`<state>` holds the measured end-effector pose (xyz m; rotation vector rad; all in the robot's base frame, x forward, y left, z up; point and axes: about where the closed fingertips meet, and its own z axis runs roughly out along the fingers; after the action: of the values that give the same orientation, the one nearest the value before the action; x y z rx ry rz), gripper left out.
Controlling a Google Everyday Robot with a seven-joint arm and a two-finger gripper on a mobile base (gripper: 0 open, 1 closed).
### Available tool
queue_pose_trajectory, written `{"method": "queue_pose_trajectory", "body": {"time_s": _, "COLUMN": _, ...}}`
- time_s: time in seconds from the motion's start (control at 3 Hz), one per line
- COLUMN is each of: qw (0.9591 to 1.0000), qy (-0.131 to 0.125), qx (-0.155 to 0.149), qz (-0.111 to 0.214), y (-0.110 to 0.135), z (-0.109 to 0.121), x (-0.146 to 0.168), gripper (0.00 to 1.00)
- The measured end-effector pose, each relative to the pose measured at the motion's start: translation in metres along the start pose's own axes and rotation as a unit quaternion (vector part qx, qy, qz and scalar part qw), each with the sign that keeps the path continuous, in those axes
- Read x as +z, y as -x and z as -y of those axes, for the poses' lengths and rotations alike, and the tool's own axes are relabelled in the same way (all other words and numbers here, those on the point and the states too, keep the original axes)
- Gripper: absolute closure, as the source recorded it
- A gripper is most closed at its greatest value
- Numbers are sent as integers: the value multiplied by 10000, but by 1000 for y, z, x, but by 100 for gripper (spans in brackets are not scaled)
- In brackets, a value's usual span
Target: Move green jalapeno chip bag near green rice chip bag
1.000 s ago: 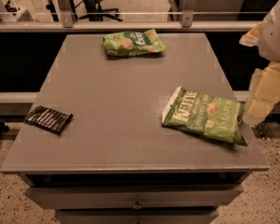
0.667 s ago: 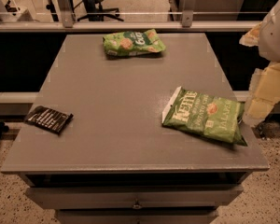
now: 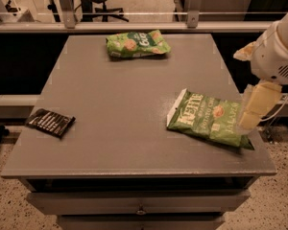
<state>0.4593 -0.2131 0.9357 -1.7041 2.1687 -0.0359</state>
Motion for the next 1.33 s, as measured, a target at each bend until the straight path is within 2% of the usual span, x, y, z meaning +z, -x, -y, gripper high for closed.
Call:
{"method": "queue_pose_trajectory", "body": {"time_s": 0.33, "qw": 9998, "qy": 83, "qx": 138, "qz": 87, "y": -7, "z": 8, "x": 27, "gripper": 0}}
{"method": "queue_pose_trajectory", "body": {"time_s": 0.67, "qw": 9985, "qy": 316, "qx": 434, "qz": 144, "y": -13, "z": 8, "x": 52, "gripper": 0}}
{"method": "queue_pose_trajectory", "body": {"time_s": 1.0, "qw": 9958, "qy": 581, "qx": 685, "qz": 161, "y": -19, "z": 2, "x": 72, "gripper": 16}}
{"method": "queue_pose_trajectory", "body": {"time_s": 1.33, "qw": 9923, "qy": 801, "qx": 905, "qz": 258, "y": -20, "z": 0, "x": 75, "gripper": 38}}
